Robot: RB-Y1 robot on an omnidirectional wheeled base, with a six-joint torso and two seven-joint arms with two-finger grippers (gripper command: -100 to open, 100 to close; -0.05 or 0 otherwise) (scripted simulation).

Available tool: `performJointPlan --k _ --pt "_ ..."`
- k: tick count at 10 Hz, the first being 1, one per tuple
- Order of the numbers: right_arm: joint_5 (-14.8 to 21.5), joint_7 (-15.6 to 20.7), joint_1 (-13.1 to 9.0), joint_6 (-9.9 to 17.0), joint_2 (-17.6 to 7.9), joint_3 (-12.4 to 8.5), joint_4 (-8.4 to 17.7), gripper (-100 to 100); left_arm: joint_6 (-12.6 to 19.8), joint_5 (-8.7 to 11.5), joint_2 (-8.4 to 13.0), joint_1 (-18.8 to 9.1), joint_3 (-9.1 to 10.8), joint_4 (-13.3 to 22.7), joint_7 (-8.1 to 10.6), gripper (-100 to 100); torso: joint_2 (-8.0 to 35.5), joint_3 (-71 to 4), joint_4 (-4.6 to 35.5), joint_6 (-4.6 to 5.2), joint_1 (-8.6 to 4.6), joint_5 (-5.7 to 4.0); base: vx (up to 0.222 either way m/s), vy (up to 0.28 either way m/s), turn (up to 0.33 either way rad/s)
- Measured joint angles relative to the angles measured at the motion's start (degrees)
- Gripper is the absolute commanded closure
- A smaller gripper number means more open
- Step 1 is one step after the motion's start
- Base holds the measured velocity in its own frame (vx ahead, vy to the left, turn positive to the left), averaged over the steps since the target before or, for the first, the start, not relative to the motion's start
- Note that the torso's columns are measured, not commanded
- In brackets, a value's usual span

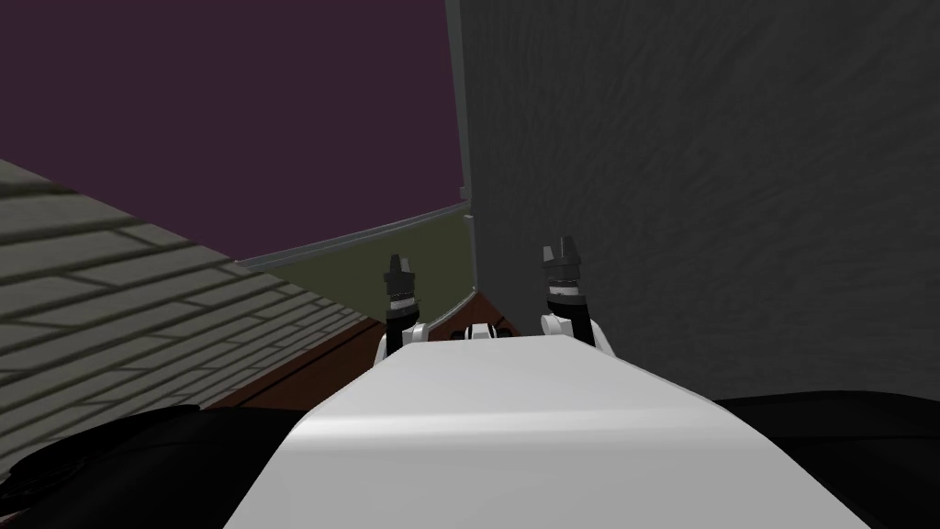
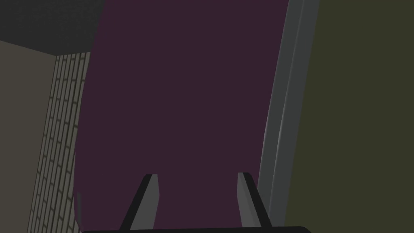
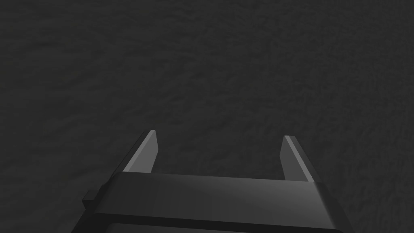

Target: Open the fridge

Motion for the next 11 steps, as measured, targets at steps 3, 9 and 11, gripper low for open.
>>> performJointPlan --k 3,9,11 --pt "0.0 0.0 0.0 0.0 0.0 0.0 0.0 0 1.2 -0.4 4.2 -3.5 -0.71 2.6 0.35 -100 2.6 -5.3 2.6 0.0 0.06 0.02 0.008 0.021 -0.023" --pt "0.0 0.0 0.0 0.0 0.0 0.0 0.0 0 5.7 -1.4 9.6 -13.3 -2.23 10.0 1.54 -100 2.7 -5.4 2.7 0.0 -0.01 0.0 0.01 0.024 -0.019" --pt "0.0 0.0 0.0 0.0 0.0 0.0 0.0 0 7.0 -1.8 10.3 -15.7 -3.01 11.8 1.79 -100 2.7 -5.4 2.7 0.0 0.02 0.01 0.005 0.023 -0.023"
